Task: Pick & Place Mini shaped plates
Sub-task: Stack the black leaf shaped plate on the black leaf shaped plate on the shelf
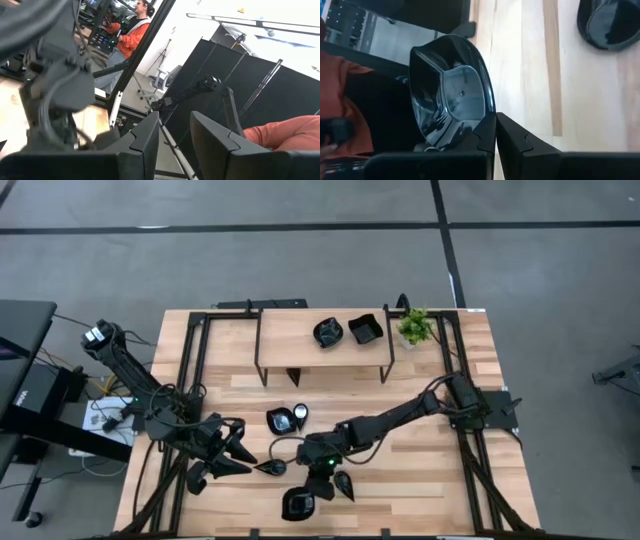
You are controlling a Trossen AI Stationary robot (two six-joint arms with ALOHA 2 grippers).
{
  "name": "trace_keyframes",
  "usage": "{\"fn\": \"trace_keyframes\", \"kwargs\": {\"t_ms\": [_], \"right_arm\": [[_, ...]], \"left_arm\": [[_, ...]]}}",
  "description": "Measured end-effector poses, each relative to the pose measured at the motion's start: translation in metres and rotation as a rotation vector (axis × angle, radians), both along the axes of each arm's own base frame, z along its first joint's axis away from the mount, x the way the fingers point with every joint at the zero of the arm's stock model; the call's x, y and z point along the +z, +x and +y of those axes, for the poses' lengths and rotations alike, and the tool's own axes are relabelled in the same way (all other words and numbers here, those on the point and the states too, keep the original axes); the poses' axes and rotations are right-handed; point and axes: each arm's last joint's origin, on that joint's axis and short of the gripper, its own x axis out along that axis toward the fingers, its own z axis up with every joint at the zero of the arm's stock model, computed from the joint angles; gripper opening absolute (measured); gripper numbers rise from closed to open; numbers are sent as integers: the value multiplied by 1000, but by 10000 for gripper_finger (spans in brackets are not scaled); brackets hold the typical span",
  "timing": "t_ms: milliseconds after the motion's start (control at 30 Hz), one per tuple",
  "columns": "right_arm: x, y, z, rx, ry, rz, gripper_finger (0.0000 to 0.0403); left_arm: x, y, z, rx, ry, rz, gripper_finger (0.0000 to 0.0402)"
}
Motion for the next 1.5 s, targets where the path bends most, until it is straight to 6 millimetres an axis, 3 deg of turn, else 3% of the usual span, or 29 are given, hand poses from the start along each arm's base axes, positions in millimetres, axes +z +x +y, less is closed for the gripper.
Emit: {"fn": "trace_keyframes", "kwargs": {"t_ms": [433,833,1133,1300,1500], "right_arm": [[102,-42,-62,-105,-187,-127,5],[183,-98,-159,-281,-415,-354,5],[207,-134,-241,-388,-712,-474,5],[206,-149,-278,-426,-851,-448,5],[199,-152,-314,-378,-963,-350,5]], "left_arm": [[0,0,0,0,0,0,113],[0,5,6,62,36,-13,113],[1,16,18,135,28,-19,113],[2,20,23,177,24,-21,113],[2,23,29,270,15,-14,113]]}}
